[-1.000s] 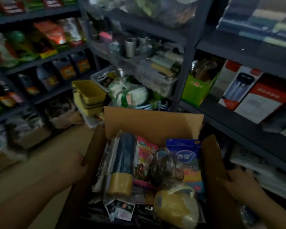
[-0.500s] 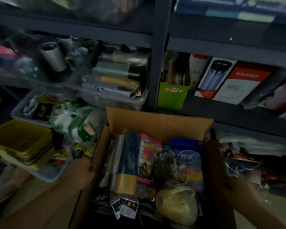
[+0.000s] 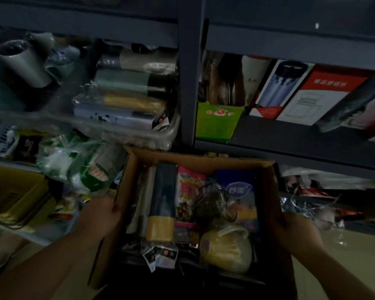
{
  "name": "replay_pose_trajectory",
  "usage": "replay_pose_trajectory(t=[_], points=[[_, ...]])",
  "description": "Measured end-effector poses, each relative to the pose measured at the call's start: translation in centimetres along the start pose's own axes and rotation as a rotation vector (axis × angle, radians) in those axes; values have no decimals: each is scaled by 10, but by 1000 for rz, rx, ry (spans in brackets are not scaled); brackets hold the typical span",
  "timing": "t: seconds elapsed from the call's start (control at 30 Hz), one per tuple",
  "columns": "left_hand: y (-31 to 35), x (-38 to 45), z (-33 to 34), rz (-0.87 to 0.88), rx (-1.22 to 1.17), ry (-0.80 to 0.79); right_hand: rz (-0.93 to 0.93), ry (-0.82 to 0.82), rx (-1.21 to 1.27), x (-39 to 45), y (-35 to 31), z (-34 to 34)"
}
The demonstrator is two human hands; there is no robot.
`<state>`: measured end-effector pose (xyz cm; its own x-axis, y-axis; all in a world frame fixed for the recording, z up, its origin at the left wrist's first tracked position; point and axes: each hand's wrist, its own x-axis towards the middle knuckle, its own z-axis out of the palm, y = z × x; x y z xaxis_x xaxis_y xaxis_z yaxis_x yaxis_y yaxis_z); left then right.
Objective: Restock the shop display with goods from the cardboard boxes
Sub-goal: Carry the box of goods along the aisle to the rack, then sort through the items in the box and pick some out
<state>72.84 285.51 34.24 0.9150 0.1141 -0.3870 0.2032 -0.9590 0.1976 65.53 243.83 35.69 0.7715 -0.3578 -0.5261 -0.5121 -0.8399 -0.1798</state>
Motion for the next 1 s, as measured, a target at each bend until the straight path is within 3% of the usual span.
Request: replay_pose_trajectory(t=[0.5, 0.73, 0.9, 1.0], points=[[7, -2, 21, 3, -11, 15, 30, 26, 107, 4, 6, 23], [-4, -24, 13, -55, -72, 126, 32, 90, 231, -16, -1, 13], [-6, -54, 2, 104, 96, 242, -185, 315, 76, -54, -13, 5], [12, -72, -1, 249, -19, 218, -333, 216, 116, -65, -27, 11]])
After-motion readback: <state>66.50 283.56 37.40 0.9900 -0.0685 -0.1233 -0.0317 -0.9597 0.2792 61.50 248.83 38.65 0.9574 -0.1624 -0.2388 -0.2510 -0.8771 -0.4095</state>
